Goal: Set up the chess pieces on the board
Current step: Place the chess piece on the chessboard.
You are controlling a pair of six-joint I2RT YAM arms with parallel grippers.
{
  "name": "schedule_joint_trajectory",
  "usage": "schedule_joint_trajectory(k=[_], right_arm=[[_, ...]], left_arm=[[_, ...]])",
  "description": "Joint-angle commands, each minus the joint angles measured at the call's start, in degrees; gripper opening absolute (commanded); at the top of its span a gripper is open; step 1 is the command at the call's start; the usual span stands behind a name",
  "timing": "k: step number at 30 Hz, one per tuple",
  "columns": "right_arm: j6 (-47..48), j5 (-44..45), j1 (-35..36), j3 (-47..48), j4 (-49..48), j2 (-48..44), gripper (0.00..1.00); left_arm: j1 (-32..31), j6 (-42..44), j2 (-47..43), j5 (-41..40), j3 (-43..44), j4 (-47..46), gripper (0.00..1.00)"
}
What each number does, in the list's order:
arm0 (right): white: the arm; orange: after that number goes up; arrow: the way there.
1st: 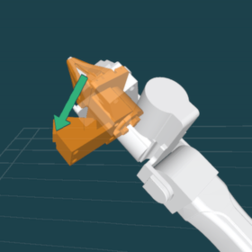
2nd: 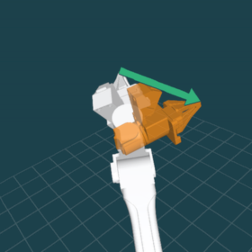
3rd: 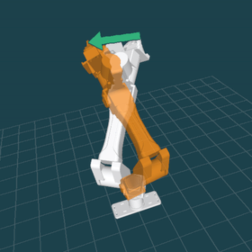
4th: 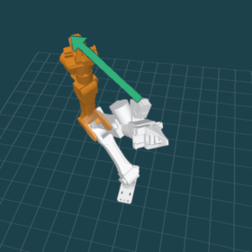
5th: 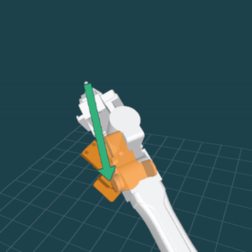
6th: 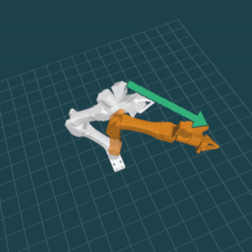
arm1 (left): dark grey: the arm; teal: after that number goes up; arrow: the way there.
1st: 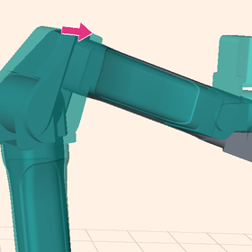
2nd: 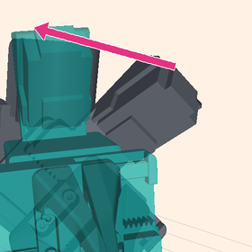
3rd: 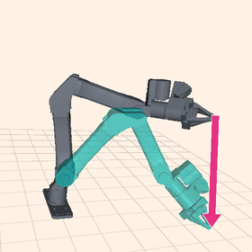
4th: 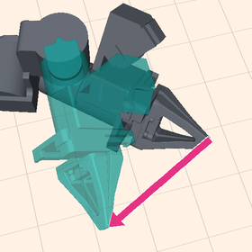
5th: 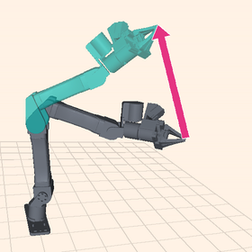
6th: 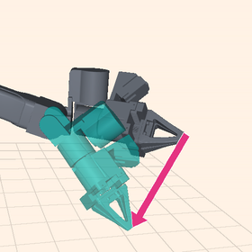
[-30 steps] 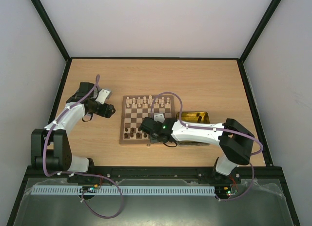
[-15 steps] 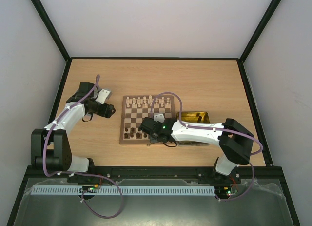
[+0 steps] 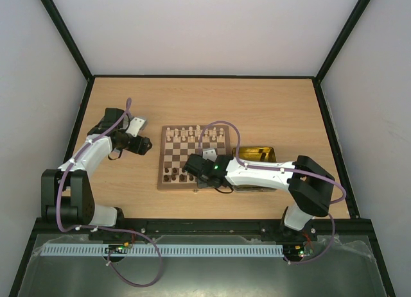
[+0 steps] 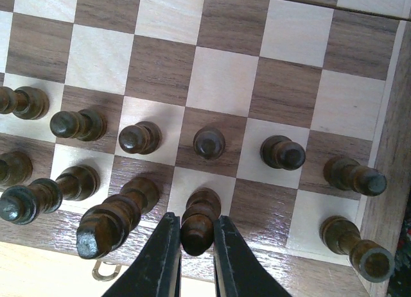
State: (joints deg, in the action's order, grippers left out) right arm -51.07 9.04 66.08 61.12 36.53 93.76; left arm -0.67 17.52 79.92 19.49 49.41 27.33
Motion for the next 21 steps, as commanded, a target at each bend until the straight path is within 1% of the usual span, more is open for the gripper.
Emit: schedule_joint_trajectory(k=[1, 7, 15, 18, 21], right_arm=[[-1.1, 1.51, 0.4, -0.71, -0.92, -0.02, 0.11], [-0.88, 0.91, 0.37, -0.98, -1.45, 0.19, 0.17], [-0.85, 0.81, 0.43, -1.27, -1.74, 0.17, 0.18], [-0.83, 1.01, 0.38, -1.3, -1.61, 0.15, 0.17], [-0.79, 1.33, 0.36, -1.66, -1.55, -0.14, 0.13]], left_arm=[[0.32, -0.01, -0.42, 0.53, -0.8, 0.18, 0.79], [0.32, -0.02, -0.25, 0.54, -0.8, 0.1, 0.79], [0.32, -0.01, -0.27, 0.46, -0.78, 0.09, 0.79], [0.32, -0.03, -0.29, 0.47, -0.76, 0.09, 0.79], [0.32, -0.1, -0.2, 0.46, -0.78, 0.08, 0.79]])
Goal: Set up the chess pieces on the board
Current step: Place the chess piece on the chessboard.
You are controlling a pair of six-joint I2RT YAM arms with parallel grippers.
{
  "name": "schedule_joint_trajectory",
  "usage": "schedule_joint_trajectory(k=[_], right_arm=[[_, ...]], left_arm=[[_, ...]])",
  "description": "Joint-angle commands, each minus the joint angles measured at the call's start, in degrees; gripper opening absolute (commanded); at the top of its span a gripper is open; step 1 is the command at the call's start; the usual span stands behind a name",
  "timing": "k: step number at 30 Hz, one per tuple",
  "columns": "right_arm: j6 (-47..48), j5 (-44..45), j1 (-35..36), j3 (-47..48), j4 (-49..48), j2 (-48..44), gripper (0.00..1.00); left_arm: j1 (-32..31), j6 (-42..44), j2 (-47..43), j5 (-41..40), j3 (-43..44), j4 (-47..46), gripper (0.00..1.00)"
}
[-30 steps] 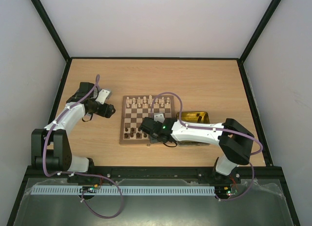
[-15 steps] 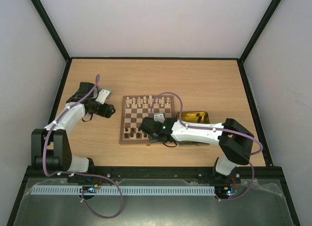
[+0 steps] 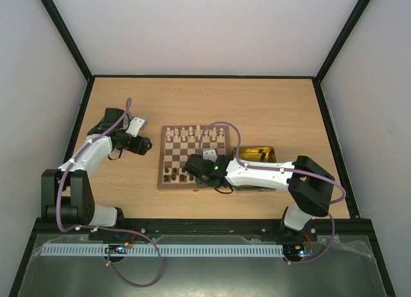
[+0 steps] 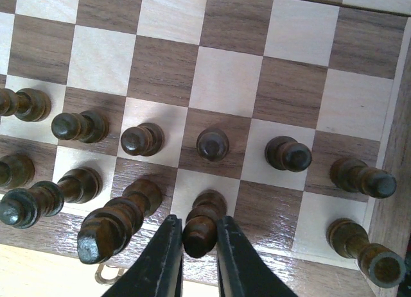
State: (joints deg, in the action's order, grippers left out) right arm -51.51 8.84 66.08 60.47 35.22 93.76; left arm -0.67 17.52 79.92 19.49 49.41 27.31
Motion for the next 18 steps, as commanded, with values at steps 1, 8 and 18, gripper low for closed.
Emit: schedule_joint_trajectory(k=[1, 8, 18], right_arm=[[-0.28, 1.57, 0.43, -1.05, -0.25, -0.24, 0.12], [-0.26, 1.71, 0.36, -0.6, -0.1, -0.33, 0.08], [-0.17, 1.28, 0.41, 0.18, 0.59, -0.27, 0.07]], left_arm=[[0.32, -0.07, -0.17, 0.47, -0.71, 0.11, 0.79], [0.31, -0.09, -0.29, 0.47, -0.69, 0.11, 0.79], [0.31, -0.12, -0.34, 0.56, -0.72, 0.28, 0.79]])
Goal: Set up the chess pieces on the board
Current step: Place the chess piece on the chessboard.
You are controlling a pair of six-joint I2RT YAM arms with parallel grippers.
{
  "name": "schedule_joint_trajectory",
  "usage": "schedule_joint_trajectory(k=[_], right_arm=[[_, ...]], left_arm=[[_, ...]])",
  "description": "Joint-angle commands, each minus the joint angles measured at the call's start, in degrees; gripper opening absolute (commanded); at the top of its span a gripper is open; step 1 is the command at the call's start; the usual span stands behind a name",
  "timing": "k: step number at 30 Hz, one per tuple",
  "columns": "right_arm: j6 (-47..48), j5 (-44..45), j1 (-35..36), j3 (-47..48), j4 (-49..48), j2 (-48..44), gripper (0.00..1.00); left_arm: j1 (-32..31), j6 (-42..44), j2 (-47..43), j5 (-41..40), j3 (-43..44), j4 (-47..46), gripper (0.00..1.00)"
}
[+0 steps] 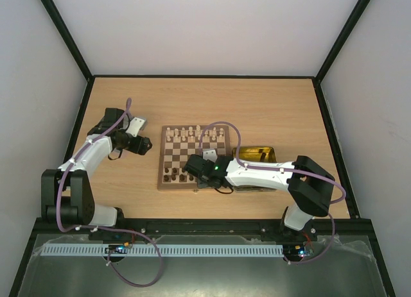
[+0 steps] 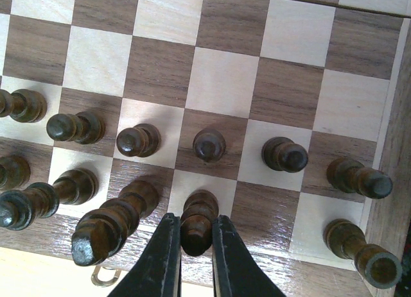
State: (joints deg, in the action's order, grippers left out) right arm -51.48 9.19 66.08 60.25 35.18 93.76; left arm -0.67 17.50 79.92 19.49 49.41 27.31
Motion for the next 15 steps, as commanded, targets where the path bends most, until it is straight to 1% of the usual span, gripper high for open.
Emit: schedule_joint_trajectory(k=[1, 3, 6, 7, 15], right_arm=[[-0.2, 0.92, 0.44, 0.42, 0.7, -0.32, 0.07], [-0.11, 0.89, 0.38, 0.47, 0.69, -0.25, 0.09], [-0.11, 0.47, 0.37, 0.45, 0.48, -0.1, 0.17], [-0.11, 0.26, 0.36, 0.35, 0.36, 0.01, 0.18], [-0.06, 0.04, 0.36, 0.56, 0.04, 0.21, 0.21]], left_arm=[[0.31, -0.09, -0.33, 0.63, -0.71, 0.25, 0.79], [0.32, -0.05, -0.37, 0.59, -0.72, 0.28, 0.79], [0.32, -0.08, -0.33, 0.72, -0.67, 0.3, 0.79], [0.32, -0.09, -0.35, 0.73, -0.71, 0.29, 0.79], [0.31, -0.01, -0.26, 0.52, -0.8, 0.13, 0.79]])
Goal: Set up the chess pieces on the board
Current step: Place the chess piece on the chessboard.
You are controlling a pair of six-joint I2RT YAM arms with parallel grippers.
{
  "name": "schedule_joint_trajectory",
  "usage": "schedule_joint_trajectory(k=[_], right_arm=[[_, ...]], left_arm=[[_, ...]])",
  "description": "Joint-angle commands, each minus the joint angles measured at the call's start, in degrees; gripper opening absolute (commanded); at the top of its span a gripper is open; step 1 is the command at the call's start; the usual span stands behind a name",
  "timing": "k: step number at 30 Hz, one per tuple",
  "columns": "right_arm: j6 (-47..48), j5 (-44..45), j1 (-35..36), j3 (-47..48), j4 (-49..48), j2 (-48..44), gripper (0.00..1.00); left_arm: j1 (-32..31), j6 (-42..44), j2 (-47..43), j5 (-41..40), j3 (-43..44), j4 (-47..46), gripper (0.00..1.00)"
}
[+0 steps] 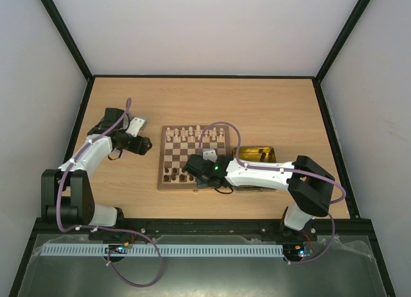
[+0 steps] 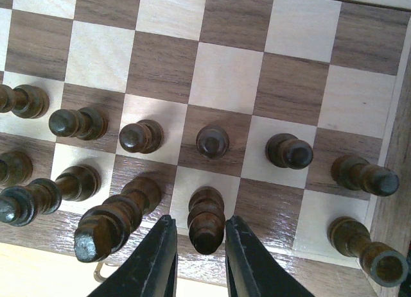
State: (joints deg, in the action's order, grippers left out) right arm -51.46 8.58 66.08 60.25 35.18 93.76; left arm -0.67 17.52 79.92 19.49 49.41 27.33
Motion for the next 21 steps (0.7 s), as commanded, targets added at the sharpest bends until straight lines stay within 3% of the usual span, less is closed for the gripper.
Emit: schedule_joint_trajectory(k=[1, 21], right_arm=[[-0.11, 0.62, 0.43, 0.52, -0.01, 0.15, 0.23], [-0.33, 5.84, 0.28, 4.77, 5.44, -4.79, 0.27]], left_arm=[[0.32, 0.03, -0.27, 0.51, -0.8, 0.09, 0.79], [0.32, -0.09, -0.12, 0.35, -0.84, 0.07, 0.79]])
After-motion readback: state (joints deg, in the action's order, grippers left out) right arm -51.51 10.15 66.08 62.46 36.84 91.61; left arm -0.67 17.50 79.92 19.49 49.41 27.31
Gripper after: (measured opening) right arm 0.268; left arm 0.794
